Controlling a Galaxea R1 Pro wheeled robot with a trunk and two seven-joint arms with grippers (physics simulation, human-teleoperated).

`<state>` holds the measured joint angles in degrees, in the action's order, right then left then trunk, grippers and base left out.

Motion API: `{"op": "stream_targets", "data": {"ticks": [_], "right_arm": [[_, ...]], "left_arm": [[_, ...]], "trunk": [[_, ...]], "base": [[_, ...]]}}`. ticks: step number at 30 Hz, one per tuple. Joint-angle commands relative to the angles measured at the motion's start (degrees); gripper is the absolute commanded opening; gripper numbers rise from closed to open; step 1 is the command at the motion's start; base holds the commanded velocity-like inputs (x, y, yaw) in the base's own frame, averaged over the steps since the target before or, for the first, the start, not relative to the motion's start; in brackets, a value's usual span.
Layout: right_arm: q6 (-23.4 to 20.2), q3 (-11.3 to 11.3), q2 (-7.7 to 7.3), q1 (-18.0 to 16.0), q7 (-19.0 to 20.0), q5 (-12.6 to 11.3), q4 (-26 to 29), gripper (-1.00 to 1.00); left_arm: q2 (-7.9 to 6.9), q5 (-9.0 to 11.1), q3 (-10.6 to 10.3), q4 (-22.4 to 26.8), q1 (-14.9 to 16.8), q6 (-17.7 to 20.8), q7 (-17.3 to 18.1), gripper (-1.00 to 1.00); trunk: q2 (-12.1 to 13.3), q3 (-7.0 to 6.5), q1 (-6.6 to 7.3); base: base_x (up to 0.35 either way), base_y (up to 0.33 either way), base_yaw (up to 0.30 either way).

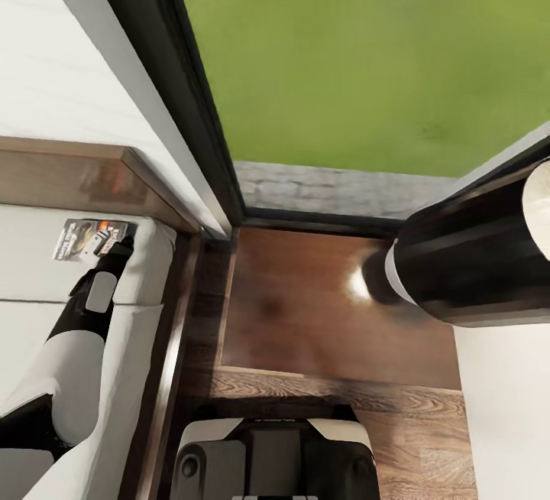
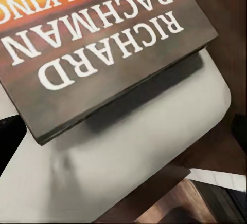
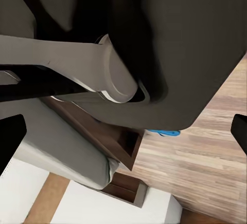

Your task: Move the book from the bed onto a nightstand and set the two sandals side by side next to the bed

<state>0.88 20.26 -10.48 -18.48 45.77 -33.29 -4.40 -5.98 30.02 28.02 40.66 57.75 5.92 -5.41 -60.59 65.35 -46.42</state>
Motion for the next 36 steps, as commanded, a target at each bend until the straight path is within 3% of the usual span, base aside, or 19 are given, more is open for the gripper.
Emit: {"op": "stream_targets", "data": {"ticks": [1, 36], "right_arm": [[0.1, 0.5, 0.02, -0.1, 0.3, -0.5, -0.2, 1.0], [0.1, 0.5, 0.02, -0.1, 0.3, -0.5, -0.2, 1.0]], "left_arm": [[0.0, 0.6, 0.0, 0.1, 0.0, 0.3, -0.2, 1.0], [0.0, 0.6, 0.0, 0.1, -0.1, 0.3, -0.2, 1.0]], "trunk": [[0.0, 0.0, -0.01], [0.0, -0.05, -0.01]], "base": [[0.0, 0.0, -0.226], [0.0, 0.0, -0.016]]}}
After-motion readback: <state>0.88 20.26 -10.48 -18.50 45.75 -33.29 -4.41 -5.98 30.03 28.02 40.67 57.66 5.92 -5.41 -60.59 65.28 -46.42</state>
